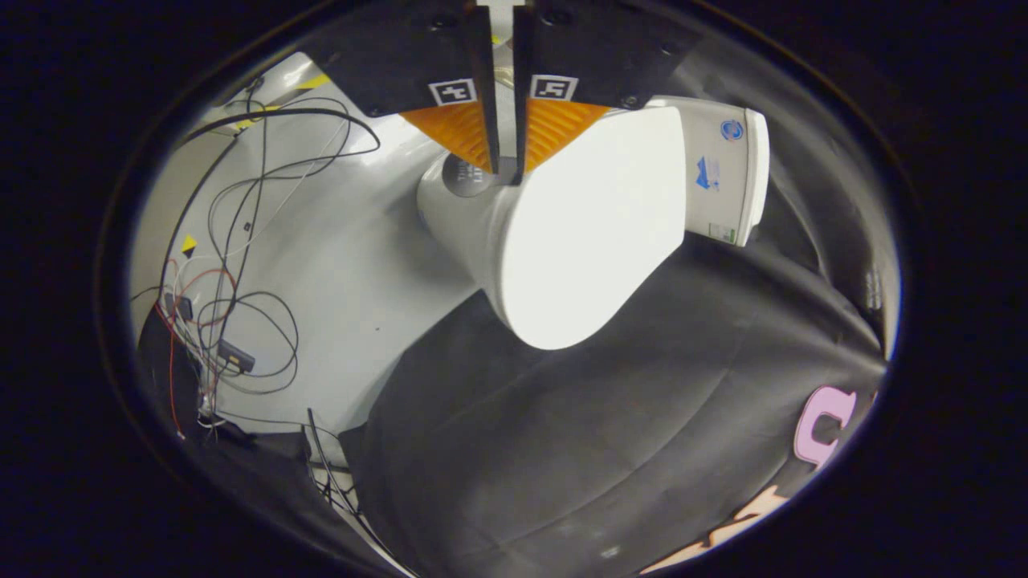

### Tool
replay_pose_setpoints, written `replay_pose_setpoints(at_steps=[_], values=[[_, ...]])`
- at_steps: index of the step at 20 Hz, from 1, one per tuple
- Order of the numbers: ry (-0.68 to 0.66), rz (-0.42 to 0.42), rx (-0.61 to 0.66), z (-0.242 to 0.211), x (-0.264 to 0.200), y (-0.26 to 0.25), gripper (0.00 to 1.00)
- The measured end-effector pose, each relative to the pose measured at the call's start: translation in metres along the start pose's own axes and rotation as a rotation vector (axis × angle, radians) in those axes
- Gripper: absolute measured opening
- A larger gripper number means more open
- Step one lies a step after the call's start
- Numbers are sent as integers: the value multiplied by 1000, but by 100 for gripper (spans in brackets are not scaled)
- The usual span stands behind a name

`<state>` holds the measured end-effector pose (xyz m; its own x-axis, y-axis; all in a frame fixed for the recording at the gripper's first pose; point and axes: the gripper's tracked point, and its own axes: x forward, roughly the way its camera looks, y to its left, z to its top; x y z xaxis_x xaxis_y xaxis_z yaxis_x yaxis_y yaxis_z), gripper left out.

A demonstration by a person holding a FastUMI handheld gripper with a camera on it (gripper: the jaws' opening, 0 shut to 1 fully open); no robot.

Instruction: Open the toilet lid.

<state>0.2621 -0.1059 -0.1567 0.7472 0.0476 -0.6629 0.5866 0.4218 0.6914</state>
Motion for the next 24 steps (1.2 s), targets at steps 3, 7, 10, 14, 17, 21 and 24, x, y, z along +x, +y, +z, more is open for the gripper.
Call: replay_pose_setpoints(at_steps=[3,7,10,14,17,21,24], values=[[-6,-7,42,5,7,-21,18],[-14,26,84,11,19,-33,32],[-20,79,141,14,28,-33,36],[-7,171,204,15,45,-22,36],[1,227,256,17,55,-15,36],[14,273,268,18,55,-16,30],[17,302,277,23,44,-9,15]])
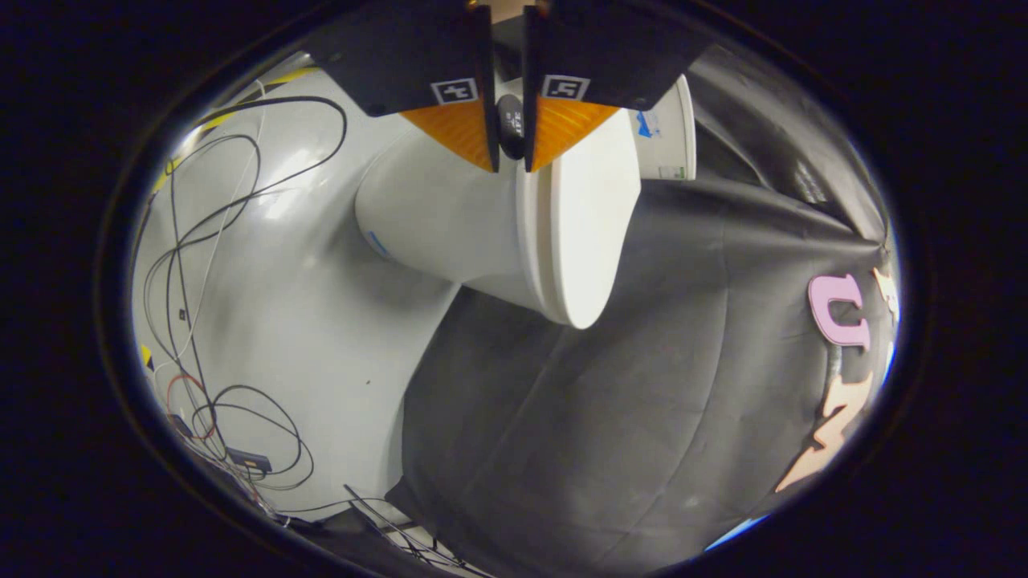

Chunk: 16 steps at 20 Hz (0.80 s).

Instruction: Open the toilet lid.

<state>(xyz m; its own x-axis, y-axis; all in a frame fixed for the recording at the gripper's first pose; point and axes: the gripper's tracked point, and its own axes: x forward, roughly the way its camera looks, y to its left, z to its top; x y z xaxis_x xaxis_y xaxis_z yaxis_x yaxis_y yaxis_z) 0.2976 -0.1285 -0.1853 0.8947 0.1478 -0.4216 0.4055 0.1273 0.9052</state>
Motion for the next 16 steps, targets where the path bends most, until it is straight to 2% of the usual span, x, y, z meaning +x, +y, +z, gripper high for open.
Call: replay_pose_setpoints(at_steps=[1,3,6,10,13,16], values=[[-1,-7,-8,1,-1,2,6],[-4,-57,-60,-1,-4,4,0],[-30,-99,-160,-2,-15,23,0],[-62,-95,-214,-9,-38,69,0],[-105,-126,-281,-16,-57,107,0],[-127,-108,-359,-31,-72,157,0]])
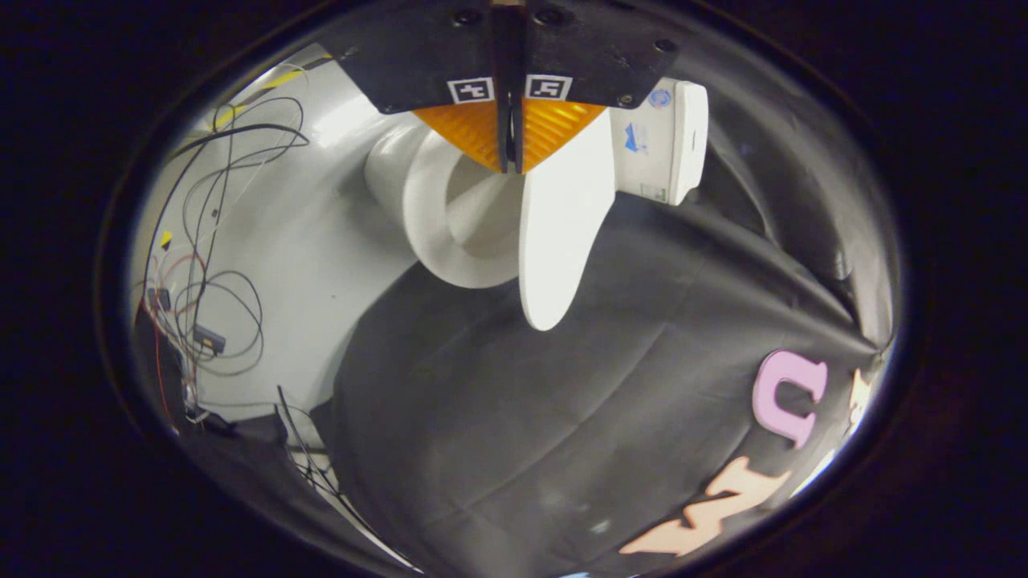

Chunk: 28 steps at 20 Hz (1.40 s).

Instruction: Open the toilet lid.

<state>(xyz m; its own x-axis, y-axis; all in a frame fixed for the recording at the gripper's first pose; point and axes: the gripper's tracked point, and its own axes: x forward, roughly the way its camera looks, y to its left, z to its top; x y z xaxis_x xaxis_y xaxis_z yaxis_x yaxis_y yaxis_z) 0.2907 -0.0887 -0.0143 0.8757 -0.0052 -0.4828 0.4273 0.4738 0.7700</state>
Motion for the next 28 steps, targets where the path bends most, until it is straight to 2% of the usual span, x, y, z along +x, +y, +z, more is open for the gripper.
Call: replay_pose_setpoints(at_steps=[3,11,20,28], values=[[-21,14,-61,-2,-17,47,0],[-71,-40,-277,-20,-42,154,0],[-80,-36,-461,-48,-43,241,0],[-49,-2,-632,-104,-27,333,0]])
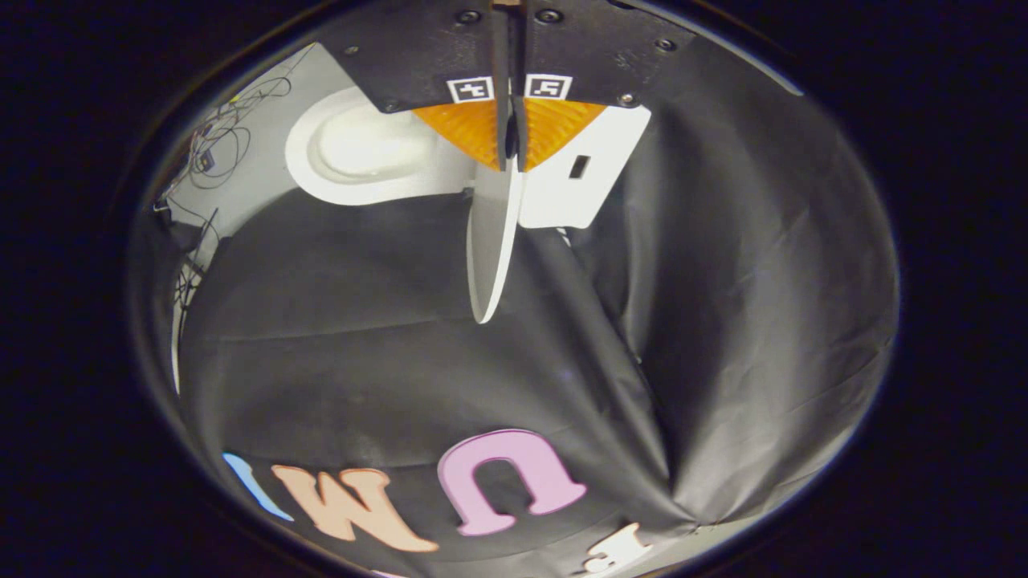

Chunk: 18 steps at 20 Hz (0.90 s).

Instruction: Open the toilet lid.

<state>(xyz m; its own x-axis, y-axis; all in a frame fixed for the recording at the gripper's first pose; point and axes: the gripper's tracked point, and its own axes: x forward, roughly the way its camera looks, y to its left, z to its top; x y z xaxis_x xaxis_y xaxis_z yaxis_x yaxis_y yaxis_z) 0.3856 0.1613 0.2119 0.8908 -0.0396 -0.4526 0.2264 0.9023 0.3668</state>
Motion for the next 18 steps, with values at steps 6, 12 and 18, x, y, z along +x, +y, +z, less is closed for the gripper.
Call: replay_pose_setpoints(at_steps=[6,12,18], values=[[33,68,-82,-12,34,75,0],[55,131,-133,-41,76,111,0],[33,125,-176,-35,76,107,0]])
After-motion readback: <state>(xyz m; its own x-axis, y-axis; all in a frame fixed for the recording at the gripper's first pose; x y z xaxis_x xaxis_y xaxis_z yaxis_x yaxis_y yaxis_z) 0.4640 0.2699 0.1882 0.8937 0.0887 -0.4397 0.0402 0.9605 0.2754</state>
